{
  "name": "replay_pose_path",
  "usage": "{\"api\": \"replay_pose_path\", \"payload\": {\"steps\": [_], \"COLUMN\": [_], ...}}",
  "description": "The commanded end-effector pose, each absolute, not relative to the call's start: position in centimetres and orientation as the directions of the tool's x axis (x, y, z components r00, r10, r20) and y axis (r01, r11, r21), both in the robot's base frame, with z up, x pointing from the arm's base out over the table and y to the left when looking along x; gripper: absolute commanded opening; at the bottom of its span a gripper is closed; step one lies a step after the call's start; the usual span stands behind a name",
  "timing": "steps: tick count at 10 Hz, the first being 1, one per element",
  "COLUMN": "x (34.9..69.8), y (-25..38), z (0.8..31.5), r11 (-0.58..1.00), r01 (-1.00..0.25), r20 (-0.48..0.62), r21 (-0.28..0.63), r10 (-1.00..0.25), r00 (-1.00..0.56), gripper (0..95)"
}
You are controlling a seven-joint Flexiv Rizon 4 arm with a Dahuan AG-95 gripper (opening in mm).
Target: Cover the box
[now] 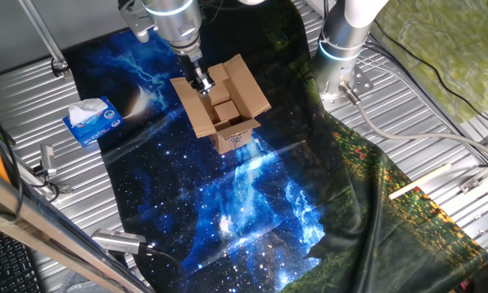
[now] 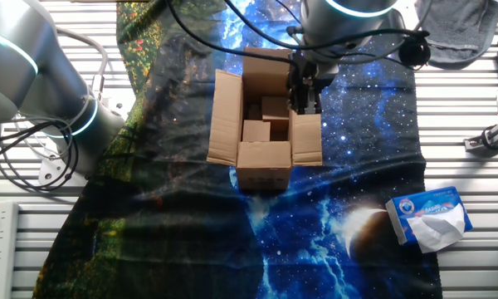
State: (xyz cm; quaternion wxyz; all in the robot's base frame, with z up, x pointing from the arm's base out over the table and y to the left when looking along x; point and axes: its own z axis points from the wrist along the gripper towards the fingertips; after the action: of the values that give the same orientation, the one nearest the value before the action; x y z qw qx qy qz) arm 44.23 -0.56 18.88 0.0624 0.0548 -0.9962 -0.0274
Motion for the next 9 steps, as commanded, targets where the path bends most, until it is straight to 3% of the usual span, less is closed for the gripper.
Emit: {"api": "replay_pose_path", "payload": {"steps": [1,9], "x": [44.32,44.32], "y": [-0.58,-0.58], "z": [18.77,18.77], "r11": [0.992,0.993], "r01": [-0.104,-0.088], "r20": [0.125,0.086], "r21": [0.065,0.076], "r10": [-0.111,-0.095], "r00": [-0.986,-0.992], "gripper": [0.0,0.0]}}
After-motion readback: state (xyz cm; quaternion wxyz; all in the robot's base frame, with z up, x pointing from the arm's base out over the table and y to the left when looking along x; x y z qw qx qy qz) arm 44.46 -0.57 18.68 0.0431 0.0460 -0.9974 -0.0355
